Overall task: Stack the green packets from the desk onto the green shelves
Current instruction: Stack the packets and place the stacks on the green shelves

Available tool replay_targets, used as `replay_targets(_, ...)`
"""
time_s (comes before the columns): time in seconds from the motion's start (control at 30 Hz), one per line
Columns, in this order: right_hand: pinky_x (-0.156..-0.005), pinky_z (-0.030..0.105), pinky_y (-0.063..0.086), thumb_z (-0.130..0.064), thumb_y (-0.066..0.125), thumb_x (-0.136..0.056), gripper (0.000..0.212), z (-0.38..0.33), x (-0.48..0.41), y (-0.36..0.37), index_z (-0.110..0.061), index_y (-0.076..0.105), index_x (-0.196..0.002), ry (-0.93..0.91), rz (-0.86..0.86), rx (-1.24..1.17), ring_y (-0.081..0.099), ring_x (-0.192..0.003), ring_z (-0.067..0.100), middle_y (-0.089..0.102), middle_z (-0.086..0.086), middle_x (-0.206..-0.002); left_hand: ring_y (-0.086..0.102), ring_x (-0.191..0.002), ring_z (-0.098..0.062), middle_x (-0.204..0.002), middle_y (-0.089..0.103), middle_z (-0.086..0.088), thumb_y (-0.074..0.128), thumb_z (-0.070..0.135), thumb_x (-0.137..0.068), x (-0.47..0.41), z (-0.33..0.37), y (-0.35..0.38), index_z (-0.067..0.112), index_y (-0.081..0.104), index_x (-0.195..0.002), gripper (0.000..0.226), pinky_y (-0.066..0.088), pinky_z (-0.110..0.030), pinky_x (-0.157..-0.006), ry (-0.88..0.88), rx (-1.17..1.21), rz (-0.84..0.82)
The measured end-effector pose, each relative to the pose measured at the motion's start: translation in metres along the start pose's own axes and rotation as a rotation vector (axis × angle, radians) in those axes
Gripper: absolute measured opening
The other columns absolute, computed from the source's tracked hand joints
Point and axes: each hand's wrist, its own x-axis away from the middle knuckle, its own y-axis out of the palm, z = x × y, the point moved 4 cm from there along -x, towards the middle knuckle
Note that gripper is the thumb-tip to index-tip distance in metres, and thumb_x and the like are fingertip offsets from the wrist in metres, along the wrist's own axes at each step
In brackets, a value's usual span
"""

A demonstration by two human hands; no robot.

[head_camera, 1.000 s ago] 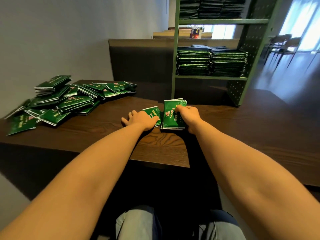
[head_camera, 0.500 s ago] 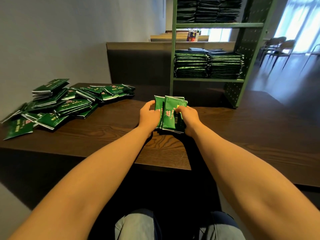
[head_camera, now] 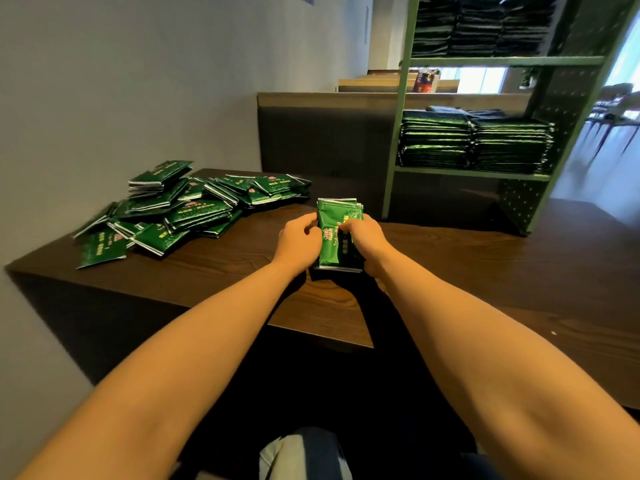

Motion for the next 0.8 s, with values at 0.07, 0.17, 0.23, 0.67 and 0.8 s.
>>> replay_targets(0.07,-0.066,0.030,0.051,-0.005,0.055,-0.101,0.012,0.001,-0.003,0.016,-0.015,0.060,-0.104,-0.020,-0.017,0.017,0.064,-0.083,0.016,0.067,0.004,-0.098,0.060,-0.114,-0.021,-0.124,0.067,-0.004,0.049,0.014,-0.095,-0.003,-0.009,-0.017,0.015,0.062,-0.133,0.040,0.044,-0.025,-0.092,0.015,-0.070,0.052)
replay_targets(0.17,-0.066,0.028,0.051,-0.007,0.061,-0.098,0.014,0.001,-0.008,0.043,-0.017,0.061,-0.108,-0.070,-0.027,0.004,0.065,-0.082,0.012,0.068,0.000,-0.095,0.059,-0.110,-0.027,-0.115,0.064,-0.008,0.053,0.016,-0.092,-0.007,-0.027,-0.048,0.016,0.062,-0.132,0.040,0.046,-0.031,-0.092,0.015,-0.167,0.213)
replay_targets(0.23,-0.069,0.029,0.053,-0.008,0.064,-0.097,0.015,0.002,-0.012,0.058,-0.019,0.060,-0.107,-0.080,-0.031,-0.016,0.066,-0.083,0.013,0.068,0.000,-0.096,0.054,-0.114,-0.028,-0.119,0.059,-0.007,0.054,0.021,-0.091,-0.008,-0.041,-0.068,0.023,0.059,-0.131,0.041,0.047,-0.040,-0.095,-0.014,-0.272,0.321)
replay_targets(0.67,-0.096,0.039,0.052,-0.039,0.065,-0.094,0.036,0.021,-0.042,0.079,-0.017,0.062,-0.123,-0.044,0.092,0.372,0.065,-0.110,0.027,0.067,0.005,-0.116,-0.018,-0.150,-0.032,-0.165,-0.008,-0.014,0.049,0.060,-0.087,-0.029,-0.101,-0.107,0.015,0.008,-0.157,0.093,-0.005,-0.061,-0.117,-0.166,-0.983,0.303)
replay_targets(0.8,-0.098,0.040,0.054,-0.038,0.067,-0.093,0.032,0.020,-0.044,0.076,-0.018,0.063,-0.119,-0.037,0.052,0.362,0.067,-0.107,0.024,0.068,0.004,-0.113,-0.009,-0.152,-0.030,-0.164,0.010,-0.014,0.050,0.057,-0.086,-0.032,-0.104,-0.107,0.007,0.008,-0.157,0.096,-0.004,-0.063,-0.118,-0.190,-0.931,0.304)
